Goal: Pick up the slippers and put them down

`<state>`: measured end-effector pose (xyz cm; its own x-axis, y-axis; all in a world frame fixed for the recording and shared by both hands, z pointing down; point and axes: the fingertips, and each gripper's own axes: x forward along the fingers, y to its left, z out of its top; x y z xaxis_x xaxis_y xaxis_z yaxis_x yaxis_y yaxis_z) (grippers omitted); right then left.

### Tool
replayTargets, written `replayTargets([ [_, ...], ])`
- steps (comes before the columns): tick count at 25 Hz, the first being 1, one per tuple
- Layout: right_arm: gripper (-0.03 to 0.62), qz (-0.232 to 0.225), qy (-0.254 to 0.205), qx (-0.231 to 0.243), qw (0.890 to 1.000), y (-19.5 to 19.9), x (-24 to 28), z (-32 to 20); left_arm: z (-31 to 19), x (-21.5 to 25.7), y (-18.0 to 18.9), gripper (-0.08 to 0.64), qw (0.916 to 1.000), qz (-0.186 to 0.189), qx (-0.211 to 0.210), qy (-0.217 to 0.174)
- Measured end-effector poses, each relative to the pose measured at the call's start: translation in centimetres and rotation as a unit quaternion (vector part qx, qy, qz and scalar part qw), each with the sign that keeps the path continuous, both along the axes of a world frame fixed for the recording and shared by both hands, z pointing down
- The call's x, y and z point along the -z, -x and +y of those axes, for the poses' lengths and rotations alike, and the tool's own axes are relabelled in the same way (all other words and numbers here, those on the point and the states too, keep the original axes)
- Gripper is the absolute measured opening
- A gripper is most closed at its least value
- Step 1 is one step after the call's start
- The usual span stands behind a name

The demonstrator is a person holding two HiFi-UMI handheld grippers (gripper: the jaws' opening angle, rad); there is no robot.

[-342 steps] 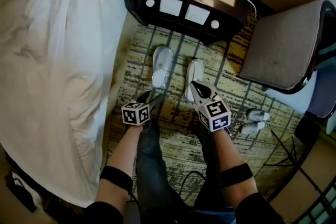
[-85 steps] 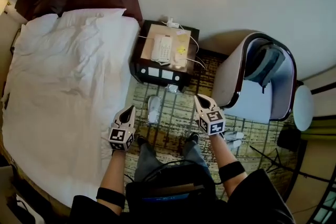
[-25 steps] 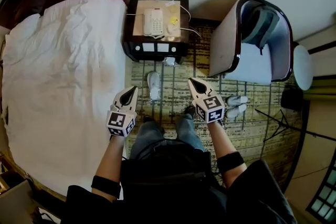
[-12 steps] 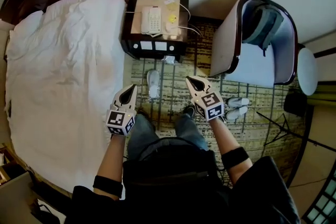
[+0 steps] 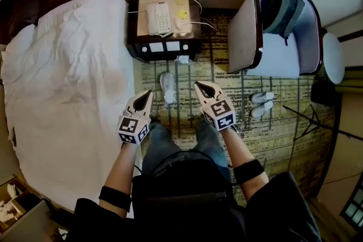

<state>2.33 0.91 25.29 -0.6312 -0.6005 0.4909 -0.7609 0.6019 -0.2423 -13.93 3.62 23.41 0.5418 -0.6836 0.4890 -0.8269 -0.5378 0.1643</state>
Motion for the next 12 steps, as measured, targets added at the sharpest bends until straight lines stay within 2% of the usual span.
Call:
replayTargets([
  [5,0.0,0.006,0.02,0.007,1.0,2.9,-3.4,0.1,-0.3,-4.6,1.0,0.002,0.9992,0.006,0.001,0.04],
  [12,0.0,0.011,0.046,0.001,0.999,5.5,-11.0,-0.4,0.3,-14.5,1.4,0.132,0.9927,0.032,0.006,0.116],
])
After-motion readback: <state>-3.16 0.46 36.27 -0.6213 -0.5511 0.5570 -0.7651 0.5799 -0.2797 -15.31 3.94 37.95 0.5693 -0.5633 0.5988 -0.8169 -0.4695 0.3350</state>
